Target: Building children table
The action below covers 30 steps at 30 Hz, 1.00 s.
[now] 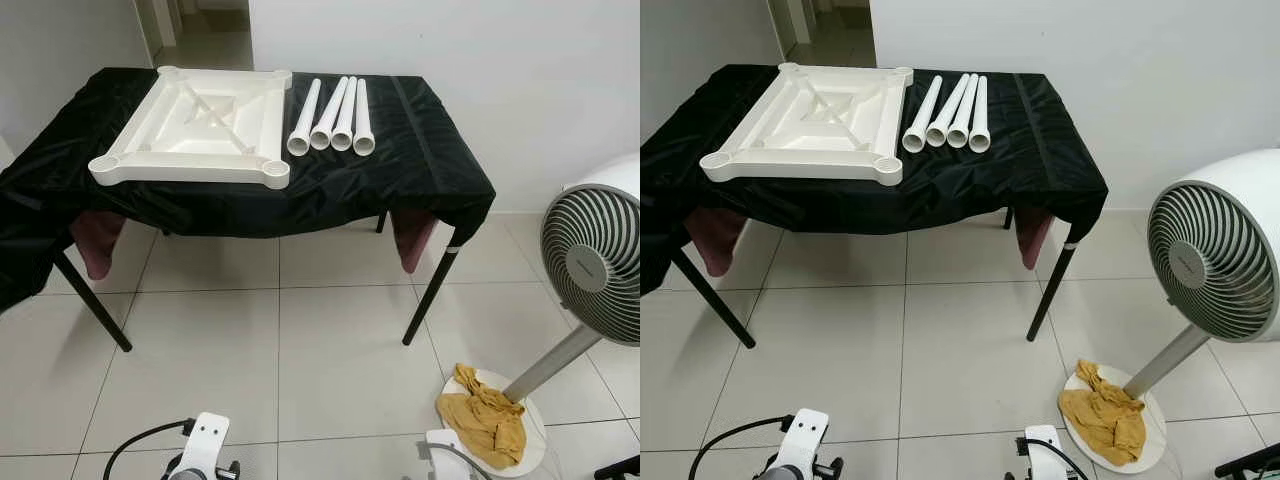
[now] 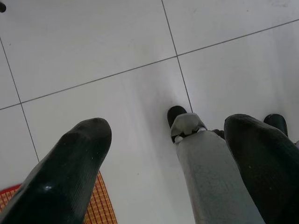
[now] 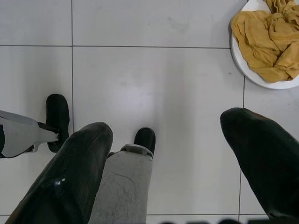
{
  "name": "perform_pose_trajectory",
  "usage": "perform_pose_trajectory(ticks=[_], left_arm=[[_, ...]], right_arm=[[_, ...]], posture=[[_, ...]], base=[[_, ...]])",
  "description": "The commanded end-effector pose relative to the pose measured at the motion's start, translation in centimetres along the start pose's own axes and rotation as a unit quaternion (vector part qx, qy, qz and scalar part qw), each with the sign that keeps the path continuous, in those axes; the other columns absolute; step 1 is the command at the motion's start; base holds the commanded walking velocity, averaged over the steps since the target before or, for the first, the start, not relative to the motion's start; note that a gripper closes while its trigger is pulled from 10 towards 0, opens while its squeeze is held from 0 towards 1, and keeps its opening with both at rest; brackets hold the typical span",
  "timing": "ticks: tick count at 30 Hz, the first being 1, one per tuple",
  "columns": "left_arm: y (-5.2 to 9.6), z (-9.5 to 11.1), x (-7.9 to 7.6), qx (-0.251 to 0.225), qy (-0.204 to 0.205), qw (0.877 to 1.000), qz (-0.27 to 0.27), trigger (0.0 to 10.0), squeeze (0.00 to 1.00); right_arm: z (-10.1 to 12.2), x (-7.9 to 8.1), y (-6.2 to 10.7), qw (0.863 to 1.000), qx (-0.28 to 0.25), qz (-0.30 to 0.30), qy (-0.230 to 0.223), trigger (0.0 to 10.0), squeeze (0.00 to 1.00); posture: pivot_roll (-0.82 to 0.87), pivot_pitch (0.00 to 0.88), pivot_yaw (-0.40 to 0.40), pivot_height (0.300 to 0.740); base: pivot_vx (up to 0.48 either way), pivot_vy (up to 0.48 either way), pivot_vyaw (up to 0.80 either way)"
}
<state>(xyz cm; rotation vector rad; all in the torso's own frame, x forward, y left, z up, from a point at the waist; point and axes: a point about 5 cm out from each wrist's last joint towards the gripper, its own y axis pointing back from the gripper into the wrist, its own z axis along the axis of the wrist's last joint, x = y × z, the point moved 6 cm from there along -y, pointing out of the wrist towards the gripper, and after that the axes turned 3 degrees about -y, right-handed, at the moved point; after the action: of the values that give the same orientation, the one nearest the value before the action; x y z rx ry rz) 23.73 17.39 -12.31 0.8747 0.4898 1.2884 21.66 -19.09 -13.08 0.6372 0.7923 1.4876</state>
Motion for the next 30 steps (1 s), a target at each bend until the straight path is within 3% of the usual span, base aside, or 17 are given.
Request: perform_pose_trajectory(ticks=[1,6,30], left_arm=[[0.02,0.11,0.71,-0.002,-0.008,1.000,0.021,10.0,0.00],[-0.06,0.45,0.37,-0.006,-0.019,1.000,0.014,10.0,0.00],[-0.04,0.75,0.65,-0.015,0.009,1.000,0.014,10.0,0.00]], right_arm=[[-0.05,-0.04,-0.03,1.000,0.004,-0.003,-0.004,10.0,0.00],[0.26,0.11,-0.10,1.000,0.000,-0.002,-0.005,10.0,0.00],[0.06,-0.85,0.05,1.000,-0.002,-0.015,-0.013,10.0,0.00]], posture=[[0.03,0.000,0.010,0.740],[0.03,0.000,0.015,0.740],[0.03,0.025,0.023,0.740]], base=[[0.000,0.000,0.00],[0.000,0.000,0.00],[0.000,0.000,0.00]])
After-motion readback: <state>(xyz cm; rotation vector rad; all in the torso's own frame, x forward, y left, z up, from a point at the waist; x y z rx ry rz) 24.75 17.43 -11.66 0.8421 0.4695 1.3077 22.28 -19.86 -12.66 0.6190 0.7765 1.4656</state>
